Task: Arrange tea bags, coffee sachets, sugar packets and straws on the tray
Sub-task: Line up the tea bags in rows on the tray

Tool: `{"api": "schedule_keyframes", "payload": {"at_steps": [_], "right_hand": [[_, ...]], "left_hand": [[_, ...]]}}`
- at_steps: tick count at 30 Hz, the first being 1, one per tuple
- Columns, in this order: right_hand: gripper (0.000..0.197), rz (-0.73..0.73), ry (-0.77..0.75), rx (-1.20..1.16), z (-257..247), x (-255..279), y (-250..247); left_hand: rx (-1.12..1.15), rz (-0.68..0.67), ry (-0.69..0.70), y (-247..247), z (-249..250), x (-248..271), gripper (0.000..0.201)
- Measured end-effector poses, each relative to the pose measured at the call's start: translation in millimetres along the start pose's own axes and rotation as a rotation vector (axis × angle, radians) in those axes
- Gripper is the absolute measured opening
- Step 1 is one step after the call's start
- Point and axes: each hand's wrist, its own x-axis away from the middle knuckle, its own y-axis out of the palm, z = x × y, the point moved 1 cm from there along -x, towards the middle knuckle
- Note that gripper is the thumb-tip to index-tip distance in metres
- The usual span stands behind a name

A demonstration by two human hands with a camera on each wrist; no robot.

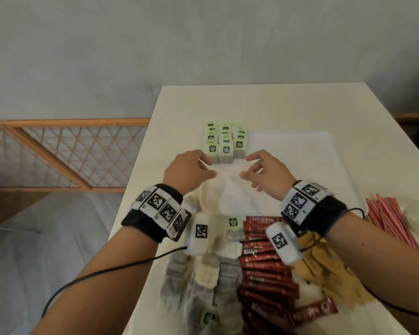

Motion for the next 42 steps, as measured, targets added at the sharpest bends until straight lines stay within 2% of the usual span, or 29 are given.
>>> {"api": "schedule_keyframes", "payload": {"at_steps": [6,10,15,18,23,28,31,34,37,39,41,42], "right_hand": [[0.022,-0.17,-0.046,0.096,17.3,64.3,3.7],[0.016,-0.182,-0.053,0.094,29.0,88.3,10.7],[0.012,-0.162,-0.085,0.102,39.2,112.8,16.2],[0.012,-0.163,-0.097,0.094,40.9,123.3,16.5],[0.013,-0.154,-0.098,0.083,40.1,136.5,10.8],[0.017,-0.12,-0.083,0.066,41.8,144.7,1.7],[0.023,-0.106,-0.094,0.054,40.4,147.0,-2.6],[0.041,-0.119,-0.137,0.068,34.0,147.8,-3.4],[0.058,-0.185,-0.189,0.026,24.8,146.4,0.1],[0.048,-0.234,-0.221,0.062,21.5,144.6,2.6],[0.023,-0.244,-0.23,0.148,21.1,143.7,3.9],[0.017,-0.239,-0.233,0.183,23.3,143.1,4.2]], "left_hand": [[-0.065,-0.196,0.034,11.3,-13.6,70.9,0.024],[-0.255,-0.299,-0.014,18.6,-25.4,107.9,0.028],[-0.541,-0.304,-0.104,33.8,-28.0,139.5,0.062],[-0.585,-0.277,-0.127,42.0,-22.7,150.9,0.06],[-0.513,-0.286,-0.098,49.8,-18.8,148.9,0.052],[-0.474,-0.22,-0.007,47.6,-7.5,138.5,0.049],[-0.496,-0.139,0.074,42.7,9.0,133.5,0.028],[-0.474,-0.129,0.19,38.6,30.8,132.7,0.009],[-0.527,-0.151,0.309,42.7,48.9,134.1,0.009],[-0.538,-0.167,0.359,48.5,55.3,134.6,0.006],[-0.483,-0.186,0.371,51.3,56.9,135.2,0.01],[-0.434,-0.204,0.366,51.5,55.8,135.7,0.015]]}}
